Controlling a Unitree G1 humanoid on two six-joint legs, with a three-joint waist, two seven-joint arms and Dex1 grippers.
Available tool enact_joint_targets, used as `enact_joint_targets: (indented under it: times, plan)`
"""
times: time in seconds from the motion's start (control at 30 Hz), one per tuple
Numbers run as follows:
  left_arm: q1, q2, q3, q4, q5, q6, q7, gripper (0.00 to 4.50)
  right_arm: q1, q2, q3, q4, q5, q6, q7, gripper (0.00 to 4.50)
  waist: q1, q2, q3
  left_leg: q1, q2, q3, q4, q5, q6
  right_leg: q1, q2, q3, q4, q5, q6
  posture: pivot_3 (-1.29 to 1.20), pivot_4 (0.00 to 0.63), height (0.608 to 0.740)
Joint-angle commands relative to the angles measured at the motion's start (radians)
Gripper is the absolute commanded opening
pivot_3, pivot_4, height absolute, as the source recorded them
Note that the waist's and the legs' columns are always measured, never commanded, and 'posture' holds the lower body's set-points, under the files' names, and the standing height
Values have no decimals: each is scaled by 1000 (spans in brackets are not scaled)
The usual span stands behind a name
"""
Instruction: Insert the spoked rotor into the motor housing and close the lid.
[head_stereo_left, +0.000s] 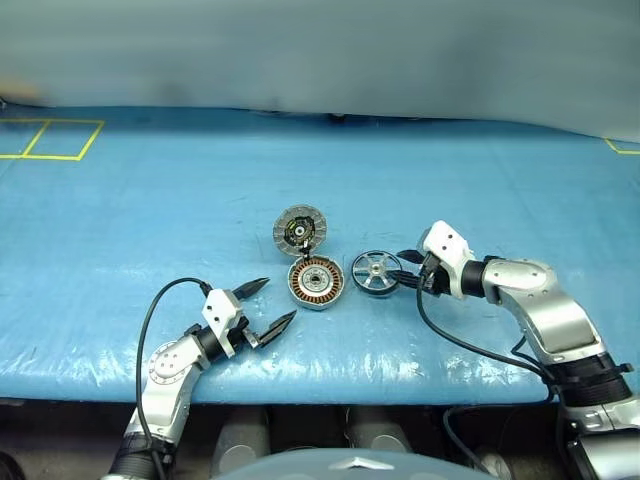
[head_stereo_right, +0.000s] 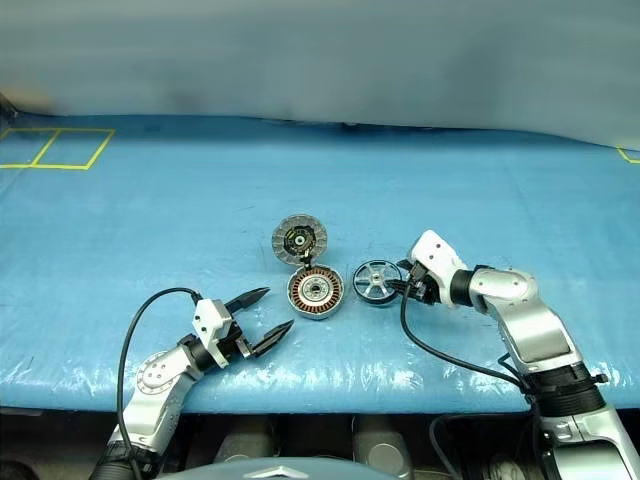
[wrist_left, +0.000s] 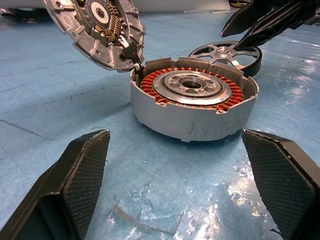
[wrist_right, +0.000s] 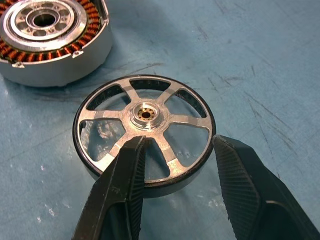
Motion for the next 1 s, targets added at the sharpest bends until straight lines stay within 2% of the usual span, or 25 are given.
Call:
enact_joint_targets:
  times: [0.03, 0.43, 0.53, 0.7, 0.9, 1.0]
  plan:
    - [8, 2, 3, -6, 0, -2, 7, 4500, -30, -44, 21, -32, -54, -45, 24, 2217, 0, 0, 0, 0, 0, 0, 0, 0, 0, 0, 0, 0, 0, 0, 0, 0, 150, 740]
    - [10, 7, 1, -9, 4, 8, 13, 4500, -29, -48, 81, -12, -124, -78, 67, 2217, 0, 0, 0, 0, 0, 0, 0, 0, 0, 0, 0, 0, 0, 0, 0, 0, 150, 740]
    - [10, 8, 1, -9, 5, 9, 15, 4500, -26, -43, 90, -8, -123, -74, 73, 1583, 0, 0, 0, 0, 0, 0, 0, 0, 0, 0, 0, 0, 0, 0, 0, 0, 150, 740]
    - [11, 9, 2, -12, 4, 9, 15, 4500, -22, -37, 98, 6, -132, -76, 73, 24, 0, 0, 0, 1, 0, 0, 0, 0, 0, 0, 0, 0, 0, 0, 0, 0, 150, 740]
    - [14, 8, 5, -9, 0, 1, 13, 4500, -9, -15, 34, -19, -75, -66, 56, 24, 0, 0, 0, 1, 0, 0, 0, 0, 0, 1, 0, 0, 0, 0, 0, 0, 150, 740]
    - [12, 8, 8, -5, -8, -5, 5, 4500, 3, 33, -39, -52, 37, -39, 68, 24, -1, 0, 0, 1, 0, 0, 0, 0, 0, 1, 0, 0, 0, 0, 0, 0, 150, 740]
